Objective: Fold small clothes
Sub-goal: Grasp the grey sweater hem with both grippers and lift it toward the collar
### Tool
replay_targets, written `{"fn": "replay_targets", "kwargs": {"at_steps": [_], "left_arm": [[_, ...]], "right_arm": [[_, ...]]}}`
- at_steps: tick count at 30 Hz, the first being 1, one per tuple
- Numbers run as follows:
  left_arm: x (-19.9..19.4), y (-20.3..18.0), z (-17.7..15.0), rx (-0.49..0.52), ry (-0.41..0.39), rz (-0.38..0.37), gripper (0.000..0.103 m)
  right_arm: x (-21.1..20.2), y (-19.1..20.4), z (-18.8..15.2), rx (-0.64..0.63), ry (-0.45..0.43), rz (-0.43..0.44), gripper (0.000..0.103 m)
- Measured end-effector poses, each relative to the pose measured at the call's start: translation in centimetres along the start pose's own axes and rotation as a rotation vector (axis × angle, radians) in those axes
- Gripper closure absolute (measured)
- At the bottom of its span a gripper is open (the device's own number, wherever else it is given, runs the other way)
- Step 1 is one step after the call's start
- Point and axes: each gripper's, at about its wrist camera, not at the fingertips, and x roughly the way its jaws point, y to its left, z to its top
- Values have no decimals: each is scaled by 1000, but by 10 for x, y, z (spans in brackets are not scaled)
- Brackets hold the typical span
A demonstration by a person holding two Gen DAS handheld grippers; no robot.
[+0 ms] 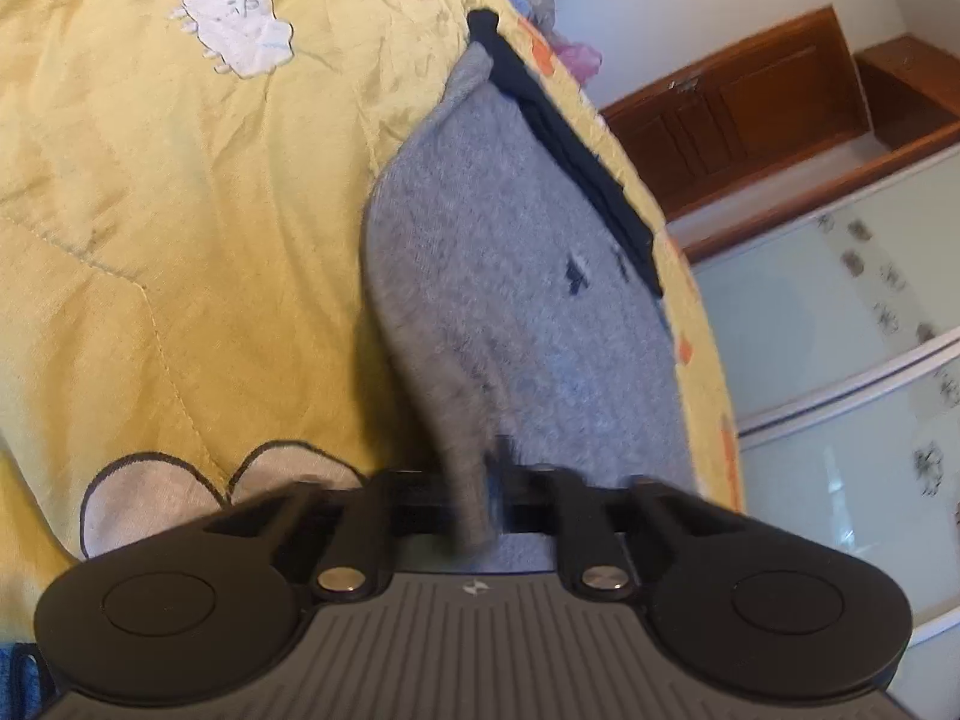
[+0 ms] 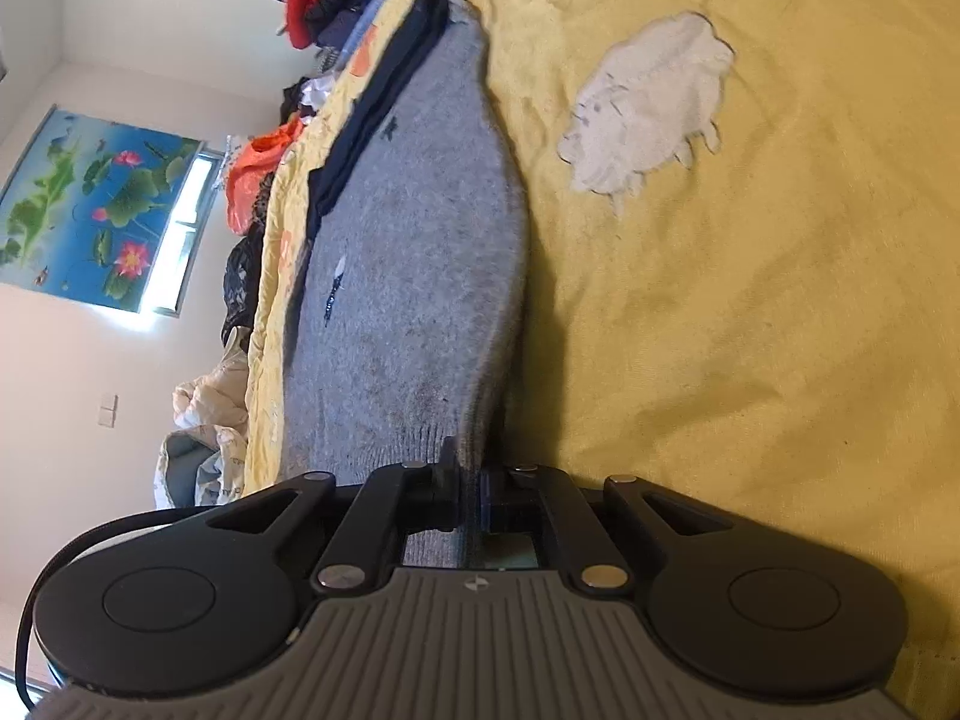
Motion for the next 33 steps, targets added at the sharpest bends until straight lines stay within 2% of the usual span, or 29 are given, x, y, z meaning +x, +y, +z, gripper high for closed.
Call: {"fn": "replay_targets", "kwargs": {"at_steps": [2,6,9,15,23,29,33], "left_arm": [[1,-5,-1,23,1,3,98],[-8,-18,15,29,-43,-58,98],[-14,-29,41,30,-77,-101,98],[0,-57,100,63,-130,-110,98],[45,-96,180,129,-164,-109,98],[93,-109,240,164,-163,-61,98],[112,-120,285,199,-191,-39,98]], "right_arm": [[-1,4,1,-14,-18,18,90],[-13,18,20,-17,-92,112,90],[-16,32,42,-27,-127,168,90],[-1,53,100,-15,-200,266,90],[45,58,188,16,-229,315,89],[82,50,256,29,-235,312,89],[101,53,300,27,-248,301,89]]}}
